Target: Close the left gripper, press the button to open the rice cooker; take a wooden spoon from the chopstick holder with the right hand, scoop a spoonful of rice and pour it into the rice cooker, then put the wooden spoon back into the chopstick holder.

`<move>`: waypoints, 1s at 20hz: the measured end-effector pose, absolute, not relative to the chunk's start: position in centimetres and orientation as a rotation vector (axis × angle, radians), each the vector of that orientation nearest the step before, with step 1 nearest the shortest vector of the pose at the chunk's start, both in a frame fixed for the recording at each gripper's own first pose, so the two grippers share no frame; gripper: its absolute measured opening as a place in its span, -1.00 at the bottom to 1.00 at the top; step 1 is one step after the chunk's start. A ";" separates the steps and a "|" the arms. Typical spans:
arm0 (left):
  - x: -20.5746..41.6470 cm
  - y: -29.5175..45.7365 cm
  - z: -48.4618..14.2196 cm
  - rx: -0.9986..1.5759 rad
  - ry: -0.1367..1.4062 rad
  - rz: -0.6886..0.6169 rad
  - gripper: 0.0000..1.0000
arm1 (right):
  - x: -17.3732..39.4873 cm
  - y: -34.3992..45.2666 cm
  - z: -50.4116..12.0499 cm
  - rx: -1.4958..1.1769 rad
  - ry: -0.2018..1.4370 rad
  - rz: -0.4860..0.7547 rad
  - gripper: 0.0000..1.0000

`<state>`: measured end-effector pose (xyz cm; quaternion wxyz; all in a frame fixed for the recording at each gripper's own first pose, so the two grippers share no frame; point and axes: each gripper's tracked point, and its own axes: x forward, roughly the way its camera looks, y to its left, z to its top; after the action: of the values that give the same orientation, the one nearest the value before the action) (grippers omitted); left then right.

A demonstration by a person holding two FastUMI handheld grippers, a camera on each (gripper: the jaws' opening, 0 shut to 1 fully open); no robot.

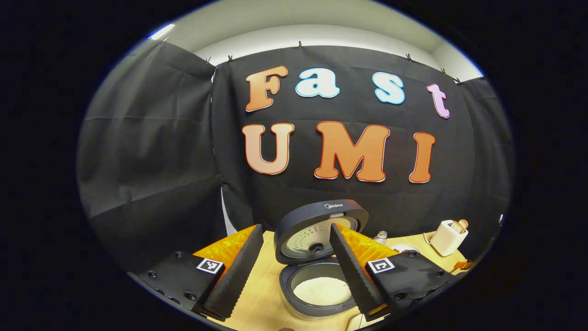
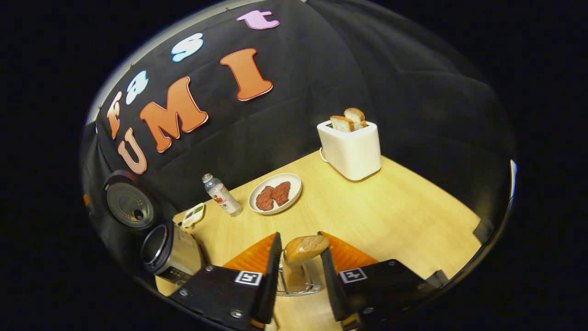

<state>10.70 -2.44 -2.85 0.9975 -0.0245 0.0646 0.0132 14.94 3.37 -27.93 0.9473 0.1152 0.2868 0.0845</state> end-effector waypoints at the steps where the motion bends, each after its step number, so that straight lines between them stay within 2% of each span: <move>1: 10.8 -2.4 -2.6 -0.051 0.127 0.030 0.94 | 15.1 2.8 -27.2 0.208 0.572 0.158 0.40; 3: 11.5 -2.5 -1.6 -0.049 0.114 0.034 0.97 | 15.8 1.6 -25.4 0.179 0.535 0.127 0.89; 7: 14.8 -4.0 1.7 -0.059 0.096 0.015 0.93 | 15.9 1.2 -21.4 0.155 0.477 0.120 0.89; 12: 23.0 -6.4 5.1 -0.071 0.102 -0.034 0.96 | 15.6 2.5 -18.4 0.114 0.444 0.154 0.89; 13: 25.0 -6.7 4.9 -0.074 0.116 -0.039 0.93 | 15.5 2.8 -18.1 0.112 0.444 0.161 0.89; 14: 26.7 -7.2 3.9 -0.079 0.152 -0.042 1.00 | 15.4 3.0 -17.9 0.108 0.450 0.166 0.89; 15: 28.3 -7.5 2.7 -0.090 0.194 -0.044 0.93 | 15.2 3.2 -17.8 0.105 0.451 0.170 0.89; 17: 30.7 -7.7 0.1 -0.116 0.268 -0.033 0.93 | 15.1 3.1 -17.2 0.098 0.446 0.170 0.89; 20: 31.9 -7.8 -3.4 -0.149 0.346 -0.021 0.97 | 14.9 3.0 -16.2 0.091 0.434 0.164 0.89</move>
<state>31.88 -7.80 -3.37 0.9823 -0.0740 0.1718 -0.0103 14.90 3.04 -16.20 0.9722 0.0451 0.2149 0.0814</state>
